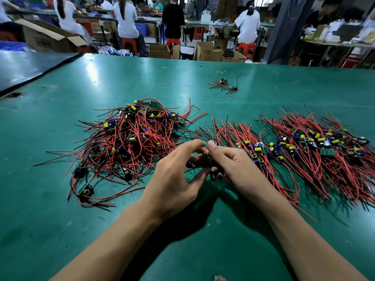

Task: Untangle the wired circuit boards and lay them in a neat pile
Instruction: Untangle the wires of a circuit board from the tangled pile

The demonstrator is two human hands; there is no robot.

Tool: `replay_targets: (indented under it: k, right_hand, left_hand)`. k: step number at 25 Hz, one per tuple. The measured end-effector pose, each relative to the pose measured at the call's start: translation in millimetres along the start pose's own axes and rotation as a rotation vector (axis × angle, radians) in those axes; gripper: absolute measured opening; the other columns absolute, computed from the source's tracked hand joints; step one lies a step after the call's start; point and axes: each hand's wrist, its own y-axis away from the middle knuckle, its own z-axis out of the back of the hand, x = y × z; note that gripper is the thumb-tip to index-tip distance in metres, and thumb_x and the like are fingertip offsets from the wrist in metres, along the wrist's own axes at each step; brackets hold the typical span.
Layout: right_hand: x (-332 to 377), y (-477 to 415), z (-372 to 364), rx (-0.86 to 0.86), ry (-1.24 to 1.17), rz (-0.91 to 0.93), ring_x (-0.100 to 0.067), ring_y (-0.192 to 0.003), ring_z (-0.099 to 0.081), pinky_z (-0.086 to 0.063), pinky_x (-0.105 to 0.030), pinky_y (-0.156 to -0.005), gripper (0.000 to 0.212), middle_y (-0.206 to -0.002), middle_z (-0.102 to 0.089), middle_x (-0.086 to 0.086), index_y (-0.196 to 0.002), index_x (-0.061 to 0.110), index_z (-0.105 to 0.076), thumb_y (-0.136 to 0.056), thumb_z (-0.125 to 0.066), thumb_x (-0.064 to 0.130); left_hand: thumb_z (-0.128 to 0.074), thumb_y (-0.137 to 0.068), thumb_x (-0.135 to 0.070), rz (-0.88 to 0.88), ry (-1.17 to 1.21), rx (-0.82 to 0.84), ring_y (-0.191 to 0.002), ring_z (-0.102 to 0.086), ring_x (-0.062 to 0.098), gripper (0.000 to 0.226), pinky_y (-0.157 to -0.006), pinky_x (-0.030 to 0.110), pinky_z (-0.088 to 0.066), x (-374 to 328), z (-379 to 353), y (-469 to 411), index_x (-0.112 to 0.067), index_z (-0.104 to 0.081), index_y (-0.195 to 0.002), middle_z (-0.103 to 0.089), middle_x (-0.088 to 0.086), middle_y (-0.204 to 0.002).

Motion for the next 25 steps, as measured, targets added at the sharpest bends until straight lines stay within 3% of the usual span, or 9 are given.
replay_targets:
  k: [6, 10, 14, 18, 20, 22, 25]
  right_hand:
    - [1, 0, 5, 0.139, -0.275, -0.11, -0.004, -0.061, -0.053, -0.041, -0.014, -0.055, 0.026, -0.073, -0.066, 0.004, -0.092, 0.014, -0.078, -0.078, -0.072, 0.036]
    - [5, -4, 8, 0.049, -0.514, -0.143, -0.01, -0.072, -0.064, -0.048, -0.022, -0.064, 0.022, -0.087, -0.073, -0.002, -0.088, 0.016, -0.079, -0.076, -0.069, 0.032]
    - [10, -8, 20, -0.038, -0.825, -0.193, -0.015, -0.074, -0.065, -0.047, -0.028, -0.072, 0.027, -0.087, -0.072, -0.004, -0.093, 0.012, -0.076, -0.084, -0.058, 0.031]
    - [12, -7, 22, 0.017, -1.019, -0.278, -0.014, -0.066, -0.052, -0.043, -0.027, -0.066, 0.028, -0.079, -0.059, -0.001, -0.089, 0.009, -0.072, -0.09, -0.053, 0.03]
    - [12, -6, 18, 0.088, -1.005, -0.314, -0.012, -0.062, -0.048, -0.042, -0.027, -0.062, 0.028, -0.076, -0.055, 0.0, -0.09, 0.008, -0.07, -0.093, -0.051, 0.029]
    - [12, -3, 7, 0.139, -0.894, -0.352, -0.011, -0.057, -0.051, -0.046, -0.025, -0.058, 0.029, -0.072, -0.06, -0.001, -0.081, 0.01, -0.075, -0.088, -0.054, 0.028]
    - [10, 1, -8, 0.179, -0.798, -0.416, -0.008, -0.051, -0.056, -0.049, -0.02, -0.055, 0.021, -0.066, -0.065, -0.002, -0.087, 0.009, -0.07, -0.09, -0.056, 0.024]
  left_hand:
    - [-0.083, -0.074, -0.008, 0.024, 0.058, -0.106, -0.077, -0.066, 0.007, 0.045, -0.075, 0.026, -0.055, 1, -1, 0, -0.007, -0.057, -0.111, -0.054, 0.001, -0.107]
    - [-0.082, -0.076, -0.014, 0.071, 0.058, -0.156, -0.072, -0.063, 0.009, 0.035, -0.071, 0.029, -0.054, 1, -1, -1, -0.009, -0.057, -0.1, -0.05, 0.001, -0.098]
    - [-0.067, -0.09, -0.021, 0.117, 0.081, -0.158, -0.069, -0.061, 0.014, 0.013, -0.066, 0.037, -0.051, -1, -2, -1, -0.009, -0.062, -0.087, -0.06, 0.0, -0.079]
    - [-0.044, -0.099, -0.033, 0.393, 0.407, -0.088, -0.062, -0.066, 0.027, 0.038, -0.061, 0.045, -0.052, -5, -5, 1, -0.007, -0.067, -0.083, -0.067, 0.009, -0.067]
    - [-0.047, -0.101, -0.031, 0.472, 0.472, -0.071, -0.069, -0.071, 0.025, 0.036, -0.065, 0.042, -0.055, -4, -6, 0, -0.006, -0.071, -0.093, -0.072, 0.009, -0.076]
    - [-0.059, -0.096, -0.022, 0.466, 0.436, -0.021, -0.084, -0.072, 0.014, 0.02, -0.078, 0.032, -0.057, -3, -8, -2, -0.011, -0.072, -0.105, -0.076, 0.0, -0.091]
    - [-0.063, -0.091, -0.016, 0.497, 0.499, -0.017, -0.091, -0.067, -0.002, 0.017, -0.086, 0.02, -0.053, 0, -8, -4, -0.017, -0.071, -0.106, -0.075, -0.004, -0.1]
